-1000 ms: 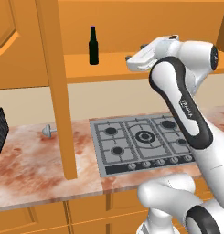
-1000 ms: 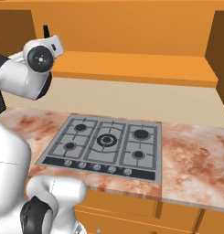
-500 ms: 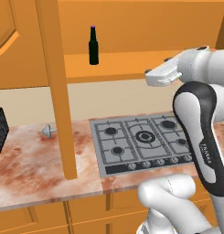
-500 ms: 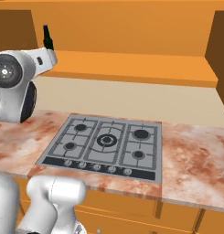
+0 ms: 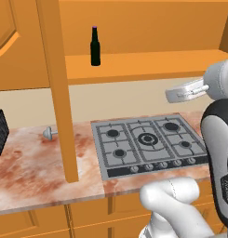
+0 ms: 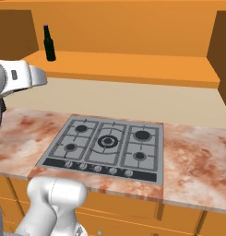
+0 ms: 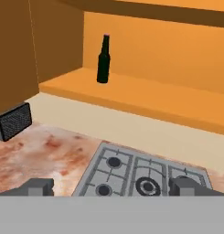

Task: Sort all alcoholic drinks to one cabinet, and non-alcoholic drinks to the other.

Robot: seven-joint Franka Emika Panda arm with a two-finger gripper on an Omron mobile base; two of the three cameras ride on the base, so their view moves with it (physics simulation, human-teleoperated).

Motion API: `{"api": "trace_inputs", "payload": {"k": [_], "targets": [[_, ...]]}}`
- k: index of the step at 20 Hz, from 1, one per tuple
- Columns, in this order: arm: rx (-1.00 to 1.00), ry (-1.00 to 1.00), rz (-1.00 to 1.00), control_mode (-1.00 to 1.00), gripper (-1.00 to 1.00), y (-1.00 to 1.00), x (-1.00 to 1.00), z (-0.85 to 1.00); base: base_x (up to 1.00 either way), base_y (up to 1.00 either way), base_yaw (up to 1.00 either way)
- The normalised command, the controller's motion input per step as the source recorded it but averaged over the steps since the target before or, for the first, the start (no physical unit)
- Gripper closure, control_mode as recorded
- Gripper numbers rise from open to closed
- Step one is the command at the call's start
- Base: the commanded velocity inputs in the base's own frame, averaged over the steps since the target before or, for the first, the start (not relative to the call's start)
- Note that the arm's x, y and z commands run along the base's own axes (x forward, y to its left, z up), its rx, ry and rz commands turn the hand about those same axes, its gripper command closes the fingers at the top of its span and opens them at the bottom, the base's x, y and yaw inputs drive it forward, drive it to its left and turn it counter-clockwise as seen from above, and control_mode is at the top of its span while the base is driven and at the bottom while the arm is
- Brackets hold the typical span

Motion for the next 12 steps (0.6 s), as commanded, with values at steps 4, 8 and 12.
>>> {"api": "trace_inputs", "payload": {"k": [4, 8, 12], "targets": [[-0.01, 0.36, -0.20, -1.00, -1.00, -0.22, -0.56, -0.07, 0.00, 0.00, 0.00], [0.00, 0.31, -0.15, -1.00, -1.00, -0.04, -0.33, -0.32, 0.00, 0.00, 0.00], [0.00, 0.22, -0.08, -1.00, -1.00, 0.00, -0.09, -0.45, 0.00, 0.00, 0.00]]}}
